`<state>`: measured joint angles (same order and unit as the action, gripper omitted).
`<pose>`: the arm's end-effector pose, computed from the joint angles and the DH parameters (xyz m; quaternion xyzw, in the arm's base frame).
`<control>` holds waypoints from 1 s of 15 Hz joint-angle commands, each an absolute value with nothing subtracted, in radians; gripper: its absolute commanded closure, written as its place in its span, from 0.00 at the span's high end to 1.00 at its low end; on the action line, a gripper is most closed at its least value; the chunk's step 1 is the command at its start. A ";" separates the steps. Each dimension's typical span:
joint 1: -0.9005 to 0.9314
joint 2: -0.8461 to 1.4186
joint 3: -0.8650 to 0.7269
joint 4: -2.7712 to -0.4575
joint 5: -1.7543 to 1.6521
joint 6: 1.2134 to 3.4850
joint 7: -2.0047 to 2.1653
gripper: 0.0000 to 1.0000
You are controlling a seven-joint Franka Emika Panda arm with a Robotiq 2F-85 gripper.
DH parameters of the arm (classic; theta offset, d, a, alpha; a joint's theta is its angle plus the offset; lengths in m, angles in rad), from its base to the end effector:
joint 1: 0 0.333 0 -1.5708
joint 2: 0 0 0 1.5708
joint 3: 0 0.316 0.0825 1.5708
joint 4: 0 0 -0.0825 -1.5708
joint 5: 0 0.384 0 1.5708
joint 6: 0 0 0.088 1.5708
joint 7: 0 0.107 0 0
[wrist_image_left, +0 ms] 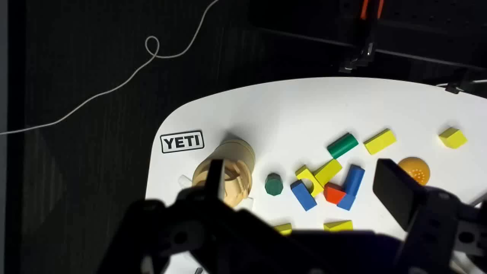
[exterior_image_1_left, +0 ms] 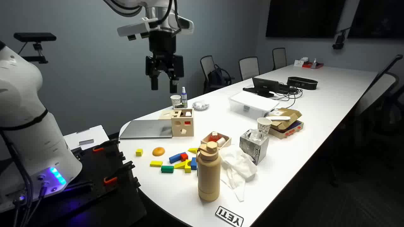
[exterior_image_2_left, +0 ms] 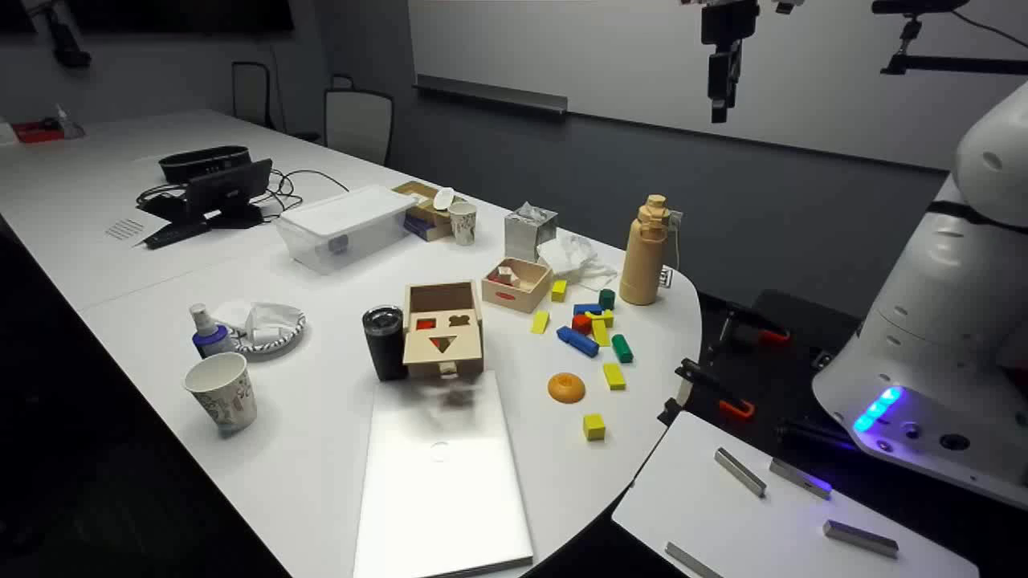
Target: Close the cube-shaped wooden object completely
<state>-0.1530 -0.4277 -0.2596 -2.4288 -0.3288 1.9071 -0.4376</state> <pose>0.3638 -0.1884 0.4499 0.9900 0.0884 -0.0847 0.0705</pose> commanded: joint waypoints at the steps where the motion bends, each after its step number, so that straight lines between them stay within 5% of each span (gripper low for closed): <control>1: -0.156 -0.427 -0.256 -2.428 -0.327 1.906 -0.439 1.00; 7: -0.136 -0.381 -0.204 -2.410 -0.263 1.920 -0.264 1.00; 15: 0.018 -0.124 0.073 -2.343 0.094 2.030 0.347 1.00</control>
